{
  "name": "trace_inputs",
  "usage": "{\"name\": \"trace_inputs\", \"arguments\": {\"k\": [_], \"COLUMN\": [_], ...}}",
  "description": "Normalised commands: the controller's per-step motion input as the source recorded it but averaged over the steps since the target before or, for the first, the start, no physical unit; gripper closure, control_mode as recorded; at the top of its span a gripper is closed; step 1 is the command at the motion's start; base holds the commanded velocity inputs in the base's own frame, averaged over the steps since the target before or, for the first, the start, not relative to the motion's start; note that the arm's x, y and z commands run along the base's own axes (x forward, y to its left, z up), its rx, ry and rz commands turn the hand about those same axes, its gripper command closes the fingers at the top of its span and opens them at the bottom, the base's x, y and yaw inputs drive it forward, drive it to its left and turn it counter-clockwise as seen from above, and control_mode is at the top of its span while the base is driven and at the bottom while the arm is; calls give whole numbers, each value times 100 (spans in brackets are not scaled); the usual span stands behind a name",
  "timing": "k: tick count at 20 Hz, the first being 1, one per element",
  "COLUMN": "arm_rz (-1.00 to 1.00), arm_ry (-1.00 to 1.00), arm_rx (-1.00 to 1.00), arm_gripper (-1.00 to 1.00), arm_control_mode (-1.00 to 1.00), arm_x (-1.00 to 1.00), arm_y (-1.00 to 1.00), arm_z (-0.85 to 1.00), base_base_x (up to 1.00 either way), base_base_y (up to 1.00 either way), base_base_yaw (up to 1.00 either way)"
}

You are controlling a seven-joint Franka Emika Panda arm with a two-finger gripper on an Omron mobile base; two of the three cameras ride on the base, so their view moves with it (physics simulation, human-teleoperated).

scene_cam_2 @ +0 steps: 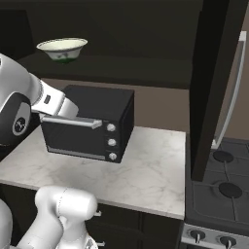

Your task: Move the bowls from the cabinet to the plates on the dining table.

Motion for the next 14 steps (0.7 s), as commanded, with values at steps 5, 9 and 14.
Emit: {"name": "trace_inputs", "arguments": {"k": [5, 9, 14], "arm_rz": [0, 0, 1], "arm_ry": [0, 0, -12], "arm_rx": [0, 0, -2], "arm_gripper": [-100, -100, -100], "arm_control_mode": [100, 100, -100], "arm_x": [0, 0, -28], "arm_y": [0, 0, 21], "arm_z": [0, 0, 4], "base_base_x": [-9, -15, 0], "base_base_y": [1, 7, 0], "base_base_yaw": [2, 2, 0]}}
